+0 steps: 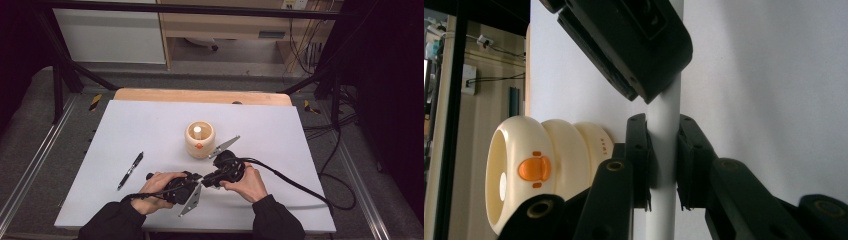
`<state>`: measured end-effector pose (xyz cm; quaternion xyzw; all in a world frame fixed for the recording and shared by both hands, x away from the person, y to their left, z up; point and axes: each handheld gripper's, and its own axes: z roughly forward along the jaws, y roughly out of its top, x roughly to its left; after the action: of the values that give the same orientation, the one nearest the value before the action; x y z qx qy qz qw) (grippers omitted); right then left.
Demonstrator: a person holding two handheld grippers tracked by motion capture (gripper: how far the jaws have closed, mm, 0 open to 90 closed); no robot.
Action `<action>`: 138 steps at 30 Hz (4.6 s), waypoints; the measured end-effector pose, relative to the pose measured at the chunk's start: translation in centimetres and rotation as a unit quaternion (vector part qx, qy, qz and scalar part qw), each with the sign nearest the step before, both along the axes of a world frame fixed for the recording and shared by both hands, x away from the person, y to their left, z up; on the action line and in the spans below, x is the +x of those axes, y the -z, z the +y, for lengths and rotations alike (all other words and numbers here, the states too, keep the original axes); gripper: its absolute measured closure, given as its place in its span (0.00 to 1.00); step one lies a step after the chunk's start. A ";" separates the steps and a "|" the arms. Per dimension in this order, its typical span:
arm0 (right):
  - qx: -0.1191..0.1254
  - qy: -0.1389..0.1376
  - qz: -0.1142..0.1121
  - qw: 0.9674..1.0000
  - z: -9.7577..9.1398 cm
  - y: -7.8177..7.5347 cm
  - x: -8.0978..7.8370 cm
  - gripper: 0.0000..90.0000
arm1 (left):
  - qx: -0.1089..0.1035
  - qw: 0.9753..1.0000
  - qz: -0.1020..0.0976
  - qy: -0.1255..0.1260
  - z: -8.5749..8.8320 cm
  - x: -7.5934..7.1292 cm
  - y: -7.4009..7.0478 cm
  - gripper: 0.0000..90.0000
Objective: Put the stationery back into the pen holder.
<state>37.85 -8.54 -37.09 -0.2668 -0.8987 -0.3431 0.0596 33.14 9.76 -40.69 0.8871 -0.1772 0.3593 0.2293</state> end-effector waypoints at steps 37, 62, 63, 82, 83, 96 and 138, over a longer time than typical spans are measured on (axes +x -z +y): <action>0.010 0.182 -0.092 0.979 -10.9 4.0 0.5 0.04 | -0.138 0.959 0.158 -0.188 4.0 2.3 -1.2 0.86; 0.017 0.186 -0.113 0.976 -15.2 7.0 -1.2 0.01 | -0.315 0.868 0.257 -0.286 5.2 4.8 -5.5 0.86; 0.016 0.184 -0.116 0.976 -15.2 7.0 -1.2 0.01 | -0.320 0.865 0.258 -0.289 5.2 4.9 -5.7 0.86; 0.019 0.185 -0.116 0.976 -15.5 7.2 -1.3 0.01 | -0.382 0.828 0.260 -0.317 3.7 8.0 -8.2 0.86; 0.019 0.185 -0.116 0.976 -15.5 7.2 -1.3 0.01 | -0.386 0.826 0.259 -0.319 3.4 8.3 -8.4 0.86; 0.017 0.182 -0.115 0.976 -15.4 7.2 -1.3 0.01 | -0.404 0.815 0.256 -0.327 1.4 10.5 -9.1 0.86; 0.015 0.176 -0.114 0.978 -15.4 7.3 -1.3 0.01 | -0.401 0.812 0.260 -0.333 -2.6 15.8 -4.7 0.86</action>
<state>36.55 -23.90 -44.43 -0.3792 -0.8332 -0.3896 -0.1011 48.92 7.20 -36.03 0.7812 0.3558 0.2084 0.4687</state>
